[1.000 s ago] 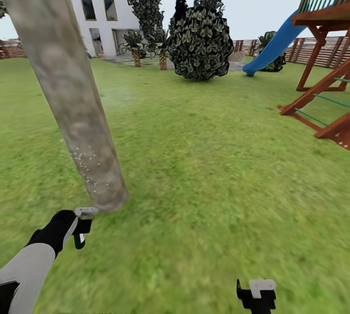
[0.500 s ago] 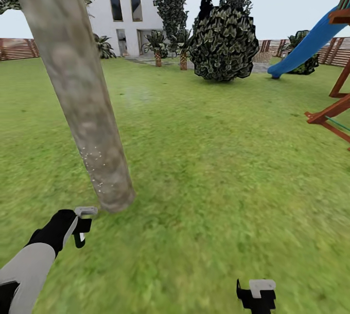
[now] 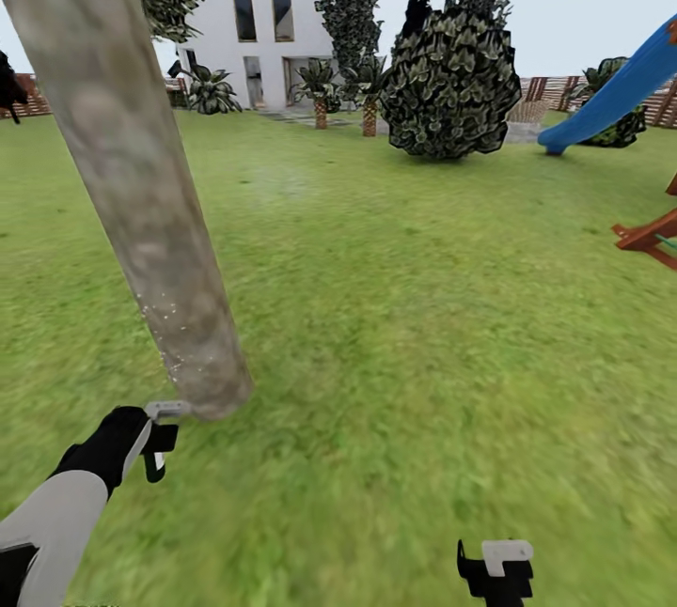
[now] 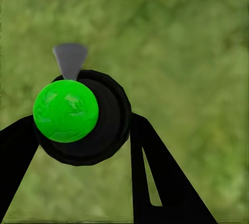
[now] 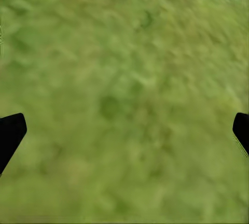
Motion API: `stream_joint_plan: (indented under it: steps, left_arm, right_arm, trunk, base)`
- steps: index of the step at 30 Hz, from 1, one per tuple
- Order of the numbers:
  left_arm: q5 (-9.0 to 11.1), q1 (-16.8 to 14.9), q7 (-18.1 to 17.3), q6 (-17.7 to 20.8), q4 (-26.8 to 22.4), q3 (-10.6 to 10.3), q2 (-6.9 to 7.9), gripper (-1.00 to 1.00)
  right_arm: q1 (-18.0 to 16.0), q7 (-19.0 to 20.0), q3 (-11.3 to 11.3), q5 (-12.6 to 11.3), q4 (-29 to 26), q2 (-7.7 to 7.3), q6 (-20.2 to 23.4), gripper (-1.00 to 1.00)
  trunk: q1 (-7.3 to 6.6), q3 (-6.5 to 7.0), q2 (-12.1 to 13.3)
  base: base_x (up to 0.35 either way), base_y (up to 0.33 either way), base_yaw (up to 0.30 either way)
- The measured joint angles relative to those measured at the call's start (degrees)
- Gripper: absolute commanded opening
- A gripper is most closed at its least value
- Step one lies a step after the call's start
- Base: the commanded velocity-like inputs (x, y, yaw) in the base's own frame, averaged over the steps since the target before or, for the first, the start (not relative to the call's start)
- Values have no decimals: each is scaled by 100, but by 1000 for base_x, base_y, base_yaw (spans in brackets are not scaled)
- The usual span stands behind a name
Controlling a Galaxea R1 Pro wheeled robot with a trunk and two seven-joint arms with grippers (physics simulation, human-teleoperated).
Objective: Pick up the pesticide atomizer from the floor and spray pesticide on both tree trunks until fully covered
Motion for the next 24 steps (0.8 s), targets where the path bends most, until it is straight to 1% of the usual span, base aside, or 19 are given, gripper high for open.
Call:
stream_joint_plan:
  steps: [3, 5, 7, 8, 9, 10, 12, 14, 16, 18, 20, 21, 22, 23, 24]
  left_arm:
    - [6, 2, 12, -2, 27, -5, -14, -100]
    - [30, 2, 12, -1, 27, -8, -56, -100]
    - [61, 2, 2, -9, 14, -11, -216, -100]
    - [51, 2, 1, -9, -35, -24, -378, -100]
    - [33, 2, 0, -9, -57, -32, -463, -100]
    - [4, 2, 0, -9, -68, -39, -508, -100]
    - [-3, 2, 0, -13, -84, -27, -537, -100]
    - [-32, 7, -4, -10, -68, -28, -524, -100]
    - [-28, 81, -6, -7, -57, -8, -483, -100]
    - [-39, 153, -10, 6, -77, 55, -406, -100]
    - [-48, 164, -42, 27, -85, 197, -252, -100]
    - [-39, 166, -63, 31, -88, 307, -167, -100]
    - [-32, 153, -78, 36, -91, 460, -96, -100]
    - [-2, 127, -79, 57, -91, 532, -78, -100]
    - [8, 106, -73, 78, -91, 549, -78, -100]
  right_arm:
    - [1, -6, -7, -4, 5, -7, 2, 100]
    - [1, -3, -8, -2, 3, -13, 2, 100]
    - [7, 0, -7, 4, 6, -25, -6, 100]
    - [11, -4, -8, 4, 8, -30, -6, 100]
    - [15, -6, -9, 4, 19, -35, -9, 100]
    - [23, -7, -10, 3, 59, -35, -10, 100]
    - [35, -8, -8, -2, 114, -27, -11, 100]
    - [35, -8, -2, -1, 127, -7, -10, 100]
    - [37, -6, 2, 1, 130, 69, -8, 100]
    - [40, 0, -4, -1, 130, 100, -9, 100]
    - [37, 0, -7, -2, 130, 105, -9, 100]
    - [37, 1, -8, -2, 130, 106, -9, 100]
    - [39, 1, -8, -2, 130, 106, -9, 100]
    - [37, -1, -9, -2, 130, 106, -9, 100]
    - [37, -3, -9, -2, 129, 107, -9, 100]
  trunk:
    - [0, 0, 0]
    - [0, 0, 0]
    - [0, 0, 0]
    - [0, 0, 0]
    - [0, 0, 0]
    - [0, 0, 0]
    - [-1, 0, 0]
    - [0, 0, 0]
    - [2, 0, 0]
    - [2, 0, 0]
    - [2, 0, 0]
    - [2, 0, 0]
    - [2, 0, 0]
    - [2, 0, 0]
    - [2, 0, 0]
  base:
    - [178, -239, 77]
    - [181, -239, 12]
    - [182, -239, 2]
    - [183, -239, 0]
    - [198, -229, 0]
    - [219, -213, 0]
    - [235, -189, 17]
    - [137, -102, 183]
    - [28, -21, 259]
    - [5, -4, 275]
    - [1, -1, 277]
    - [0, 0, 278]
    - [0, 0, 278]
    - [0, 0, 278]
    - [0, 0, 278]
